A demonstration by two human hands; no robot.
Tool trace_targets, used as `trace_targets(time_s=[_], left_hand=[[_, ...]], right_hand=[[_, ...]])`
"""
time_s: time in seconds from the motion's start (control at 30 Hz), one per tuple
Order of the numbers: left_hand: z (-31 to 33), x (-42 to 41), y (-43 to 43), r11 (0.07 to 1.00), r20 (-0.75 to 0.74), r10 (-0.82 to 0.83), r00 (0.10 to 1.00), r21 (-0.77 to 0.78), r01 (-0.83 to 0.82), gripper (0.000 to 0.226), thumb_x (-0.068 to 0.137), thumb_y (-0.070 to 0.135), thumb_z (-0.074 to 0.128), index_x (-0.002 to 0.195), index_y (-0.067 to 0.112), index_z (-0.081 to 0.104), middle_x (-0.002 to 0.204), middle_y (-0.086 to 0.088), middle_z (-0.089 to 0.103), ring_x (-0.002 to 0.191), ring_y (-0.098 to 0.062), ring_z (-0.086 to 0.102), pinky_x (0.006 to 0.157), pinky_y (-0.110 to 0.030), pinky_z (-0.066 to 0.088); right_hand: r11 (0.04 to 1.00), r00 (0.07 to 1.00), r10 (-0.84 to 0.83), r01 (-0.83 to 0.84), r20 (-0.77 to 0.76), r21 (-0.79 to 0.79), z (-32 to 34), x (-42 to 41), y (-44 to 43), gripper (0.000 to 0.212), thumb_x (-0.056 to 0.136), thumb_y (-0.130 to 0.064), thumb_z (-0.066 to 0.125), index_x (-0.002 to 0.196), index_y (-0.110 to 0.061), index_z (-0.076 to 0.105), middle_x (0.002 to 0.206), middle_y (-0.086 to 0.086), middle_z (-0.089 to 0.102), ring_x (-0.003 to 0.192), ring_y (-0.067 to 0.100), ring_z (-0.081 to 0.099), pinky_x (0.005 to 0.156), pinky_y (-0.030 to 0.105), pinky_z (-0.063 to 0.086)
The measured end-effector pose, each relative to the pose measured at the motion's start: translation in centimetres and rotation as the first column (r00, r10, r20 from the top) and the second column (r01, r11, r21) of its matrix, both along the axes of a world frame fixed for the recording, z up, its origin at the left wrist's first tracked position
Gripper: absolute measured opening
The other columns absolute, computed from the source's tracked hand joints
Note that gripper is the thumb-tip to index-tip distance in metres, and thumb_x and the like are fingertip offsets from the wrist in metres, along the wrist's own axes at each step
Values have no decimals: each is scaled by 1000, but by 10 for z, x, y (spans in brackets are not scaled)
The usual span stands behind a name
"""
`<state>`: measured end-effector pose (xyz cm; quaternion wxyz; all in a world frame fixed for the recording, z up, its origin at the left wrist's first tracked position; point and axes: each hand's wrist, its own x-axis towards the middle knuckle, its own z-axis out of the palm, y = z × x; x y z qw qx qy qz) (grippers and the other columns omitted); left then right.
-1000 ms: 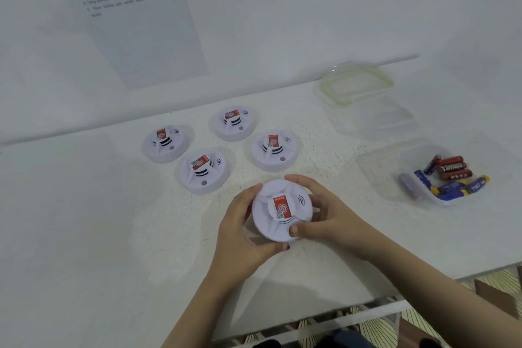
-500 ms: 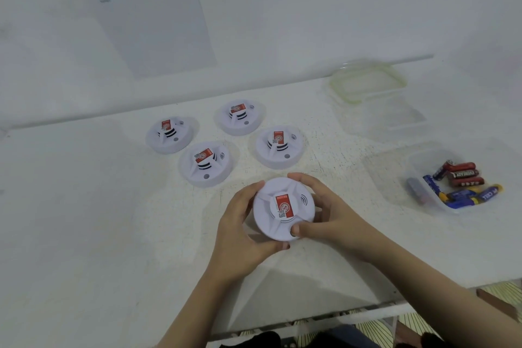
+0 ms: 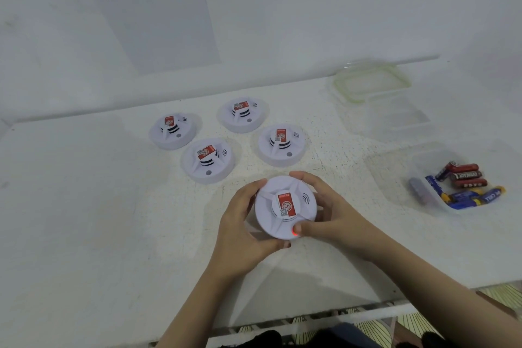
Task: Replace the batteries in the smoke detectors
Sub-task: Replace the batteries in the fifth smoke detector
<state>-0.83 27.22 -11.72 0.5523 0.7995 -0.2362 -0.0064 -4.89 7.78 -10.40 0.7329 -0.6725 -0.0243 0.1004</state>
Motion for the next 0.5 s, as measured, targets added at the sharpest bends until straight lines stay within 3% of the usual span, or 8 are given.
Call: trace_targets(time_s=[0.27, 0.4, 0.5], left_hand=[[0, -1, 0, 1000, -4, -6, 1000, 3, 6, 85, 54, 31, 88, 129, 23, 49, 126, 18, 56, 121, -11, 54, 96, -23, 49], [-2, 0, 2, 1000, -50, -1, 999, 8, 2, 89, 53, 33, 88, 132, 26, 47, 130, 15, 55, 123, -13, 52, 97, -37, 51], [-3, 0, 3, 1000, -101, -24, 995, 7, 24, 93, 53, 23, 91, 135, 26, 46, 132, 17, 54, 125, -9, 51, 95, -40, 53]], right_hand=[[1000, 1000, 19, -19, 1, -9, 0, 0, 0, 74, 76, 11, 68, 135, -24, 40, 124, 4, 59, 113, 23, 59, 86, 37, 54], [1000, 1000, 21, -21, -3, 5, 1, -1, -1, 72, 77, 4, 70, 135, -26, 40, 126, 3, 58, 115, 24, 58, 87, 40, 54], [998, 1000, 13, -12, -19, 62, 2, -3, -2, 63, 82, -2, 64, 134, -32, 42, 126, 3, 59, 115, 25, 58, 90, 45, 53]])
